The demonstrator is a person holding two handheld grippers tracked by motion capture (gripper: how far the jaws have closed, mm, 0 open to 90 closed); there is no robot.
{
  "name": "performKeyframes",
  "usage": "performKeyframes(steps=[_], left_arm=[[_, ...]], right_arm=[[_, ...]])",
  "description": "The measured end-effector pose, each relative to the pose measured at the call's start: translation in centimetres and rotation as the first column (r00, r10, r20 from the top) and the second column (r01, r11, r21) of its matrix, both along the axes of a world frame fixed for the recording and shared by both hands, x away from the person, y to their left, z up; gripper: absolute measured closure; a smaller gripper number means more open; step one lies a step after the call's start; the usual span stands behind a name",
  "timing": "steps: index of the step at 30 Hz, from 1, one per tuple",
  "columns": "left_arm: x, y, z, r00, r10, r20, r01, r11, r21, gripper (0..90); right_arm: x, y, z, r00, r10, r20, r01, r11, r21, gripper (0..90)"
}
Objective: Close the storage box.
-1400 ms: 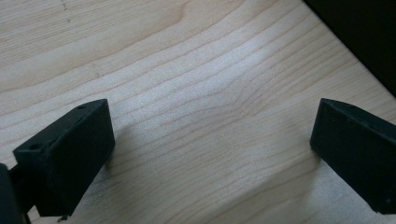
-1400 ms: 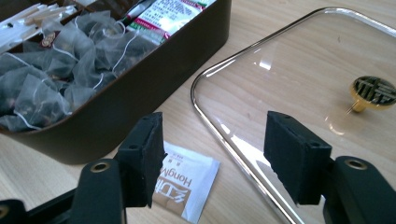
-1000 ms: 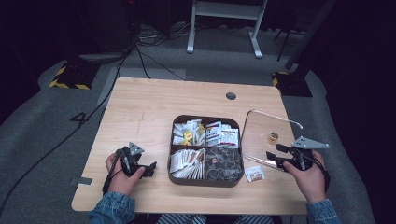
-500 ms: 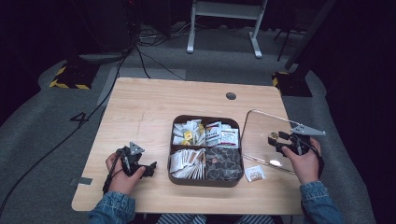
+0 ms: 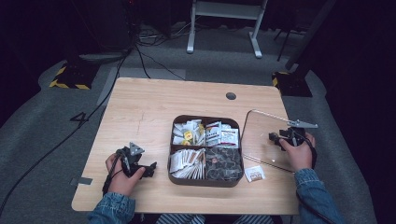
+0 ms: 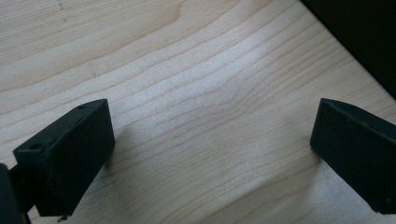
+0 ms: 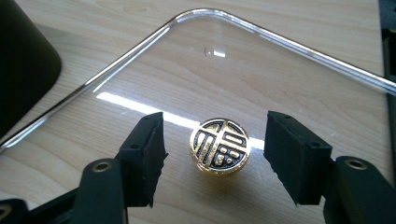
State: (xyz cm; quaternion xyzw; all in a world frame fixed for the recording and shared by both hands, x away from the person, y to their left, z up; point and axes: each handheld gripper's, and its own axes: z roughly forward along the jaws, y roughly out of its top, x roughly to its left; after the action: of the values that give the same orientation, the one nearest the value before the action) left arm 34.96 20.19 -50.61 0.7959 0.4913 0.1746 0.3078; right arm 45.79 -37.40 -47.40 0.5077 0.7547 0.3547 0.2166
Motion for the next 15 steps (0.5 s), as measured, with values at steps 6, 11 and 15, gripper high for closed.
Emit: performKeyframes(steps=[6, 11, 15], left_arm=[[0.0, 0.0, 0.0, 1.0000, -0.003, 0.001, 0.003, 1.0000, -0.001, 0.1], [0.0, 0.0, 0.0, 1.0000, -0.004, 0.001, 0.004, 1.0000, -0.002, 0.1], [0.0, 0.0, 0.0, 1.0000, -0.004, 0.001, 0.004, 1.0000, -0.001, 0.1]], right_arm=[[0.6, -0.1, -1.4, 0.9997, 0.012, -0.019, -0.012, 0.9999, 0.004, 42.9], [0.6, -0.1, -2.0, 0.9994, 0.033, -0.008, -0.033, 0.9990, -0.031, 51.8], [0.5, 0.1, -2.2, 0.9990, 0.039, 0.021, -0.038, 0.9981, -0.048, 58.8]])
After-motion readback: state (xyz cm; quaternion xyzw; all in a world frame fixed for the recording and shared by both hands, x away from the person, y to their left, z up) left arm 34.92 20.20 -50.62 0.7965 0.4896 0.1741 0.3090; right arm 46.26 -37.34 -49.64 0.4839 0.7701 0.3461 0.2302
